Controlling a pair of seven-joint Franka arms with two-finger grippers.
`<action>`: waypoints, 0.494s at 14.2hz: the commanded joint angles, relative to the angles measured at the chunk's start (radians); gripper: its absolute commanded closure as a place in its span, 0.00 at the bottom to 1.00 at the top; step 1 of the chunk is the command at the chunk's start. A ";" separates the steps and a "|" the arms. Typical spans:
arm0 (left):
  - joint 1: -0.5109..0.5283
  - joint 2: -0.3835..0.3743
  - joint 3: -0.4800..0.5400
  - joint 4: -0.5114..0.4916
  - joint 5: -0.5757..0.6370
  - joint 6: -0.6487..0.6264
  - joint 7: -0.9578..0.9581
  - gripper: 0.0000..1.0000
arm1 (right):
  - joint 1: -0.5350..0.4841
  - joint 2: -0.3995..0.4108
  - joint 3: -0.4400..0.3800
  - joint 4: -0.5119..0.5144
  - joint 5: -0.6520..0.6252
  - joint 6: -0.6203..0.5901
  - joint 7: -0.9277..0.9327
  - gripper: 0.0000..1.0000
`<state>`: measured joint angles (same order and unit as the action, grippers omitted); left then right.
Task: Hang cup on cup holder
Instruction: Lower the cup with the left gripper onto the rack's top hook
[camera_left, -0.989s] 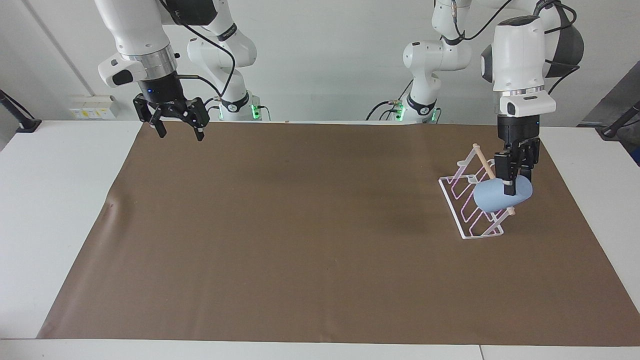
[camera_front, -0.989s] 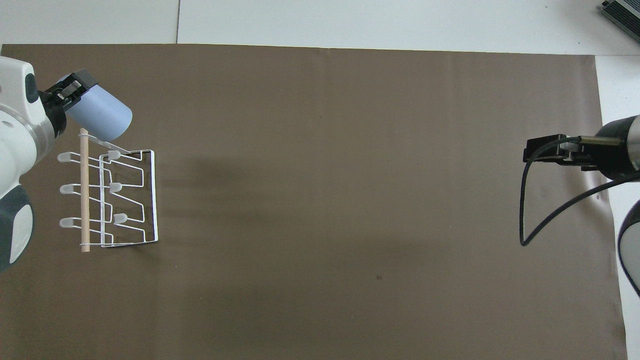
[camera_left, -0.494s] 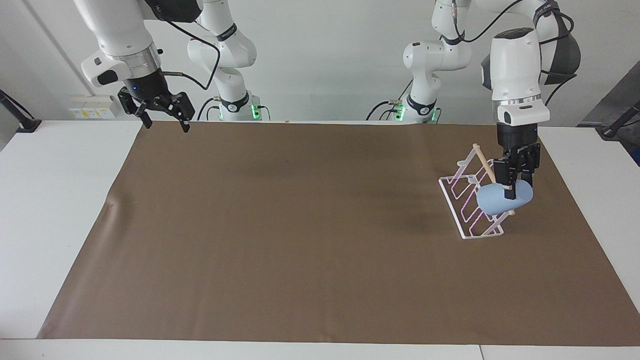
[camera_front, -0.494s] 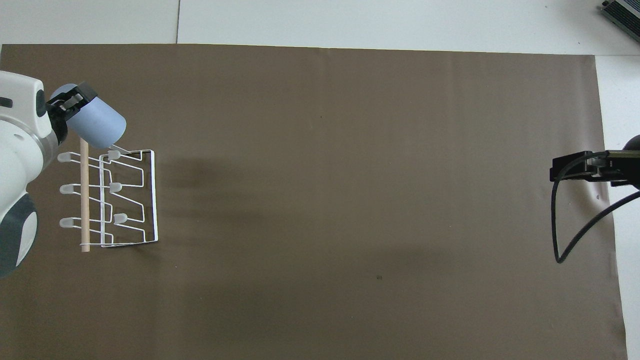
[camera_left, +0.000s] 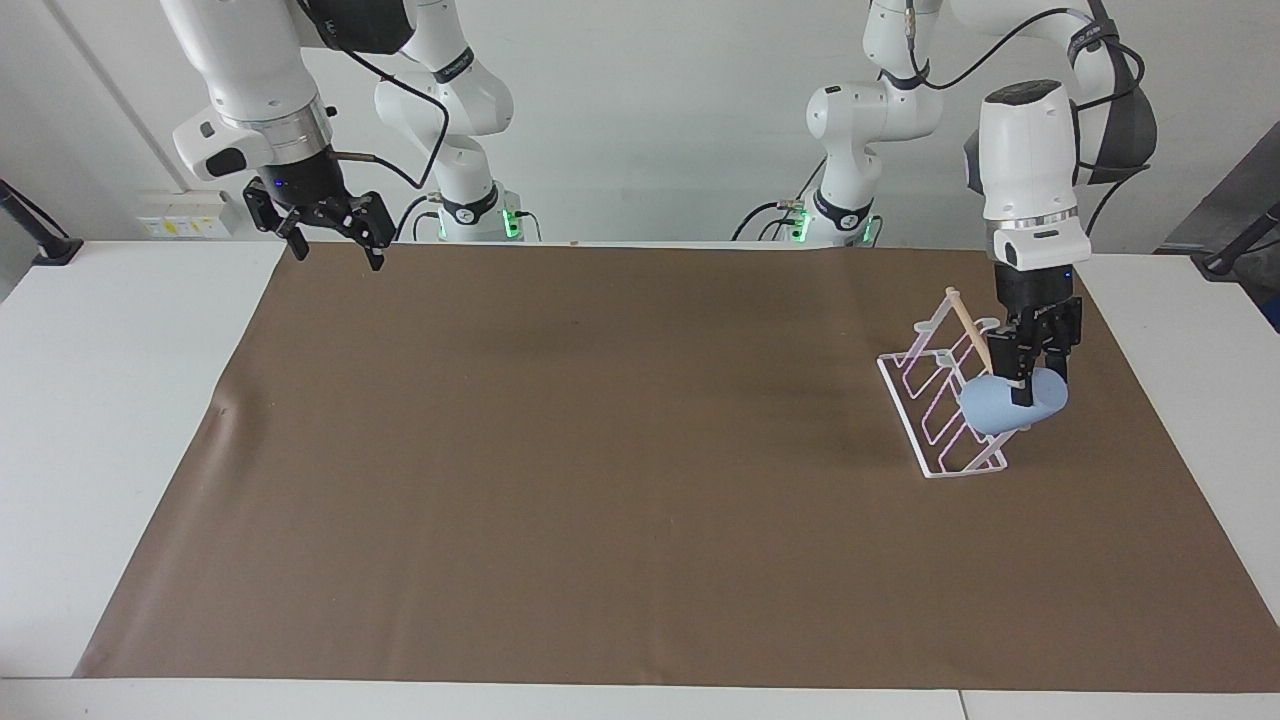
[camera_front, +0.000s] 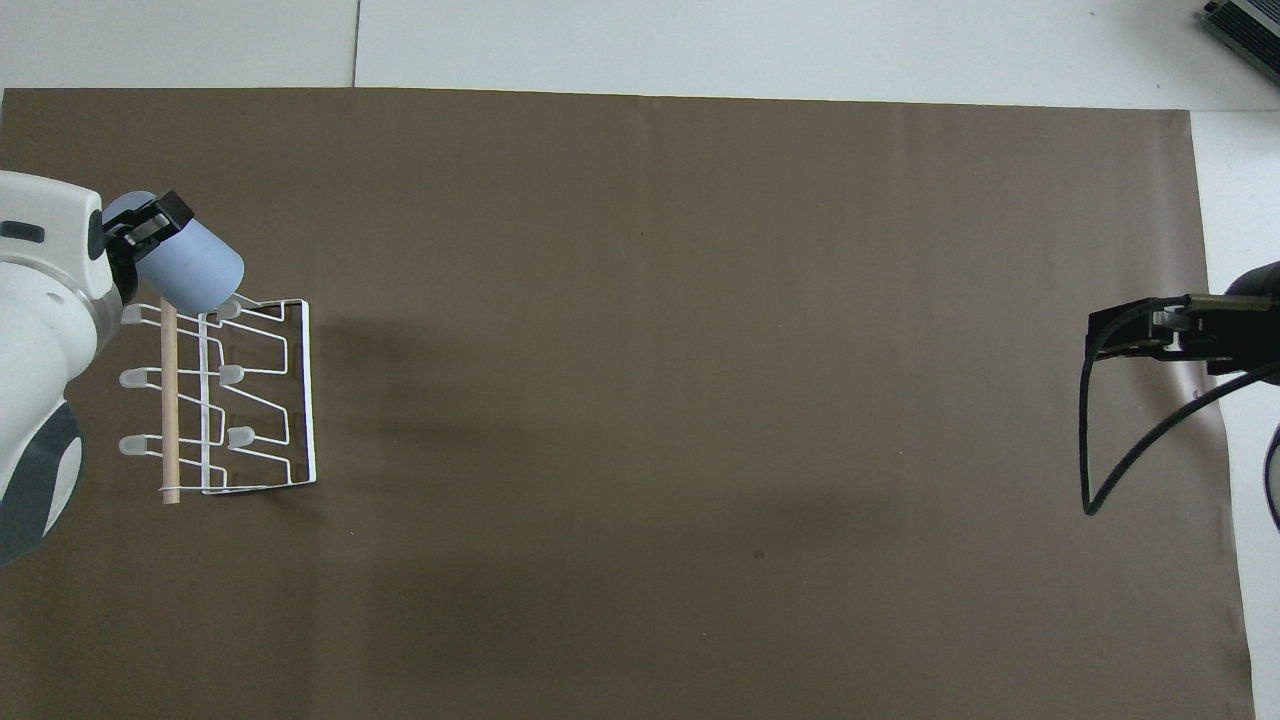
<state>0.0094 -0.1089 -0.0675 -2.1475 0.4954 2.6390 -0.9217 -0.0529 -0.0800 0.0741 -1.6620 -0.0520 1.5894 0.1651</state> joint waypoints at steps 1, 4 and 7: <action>0.017 -0.021 -0.008 -0.040 0.026 0.026 0.007 1.00 | -0.001 -0.010 0.001 -0.013 0.009 -0.002 0.014 0.00; 0.014 -0.023 -0.008 -0.052 0.052 0.026 0.006 1.00 | -0.007 -0.011 0.001 -0.013 0.007 0.000 0.011 0.00; 0.012 -0.015 -0.008 -0.052 0.061 0.027 0.006 1.00 | -0.015 -0.015 0.001 -0.013 0.009 0.000 0.013 0.00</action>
<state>0.0094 -0.1089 -0.0714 -2.1727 0.5281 2.6405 -0.9210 -0.0552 -0.0802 0.0724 -1.6625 -0.0519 1.5891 0.1655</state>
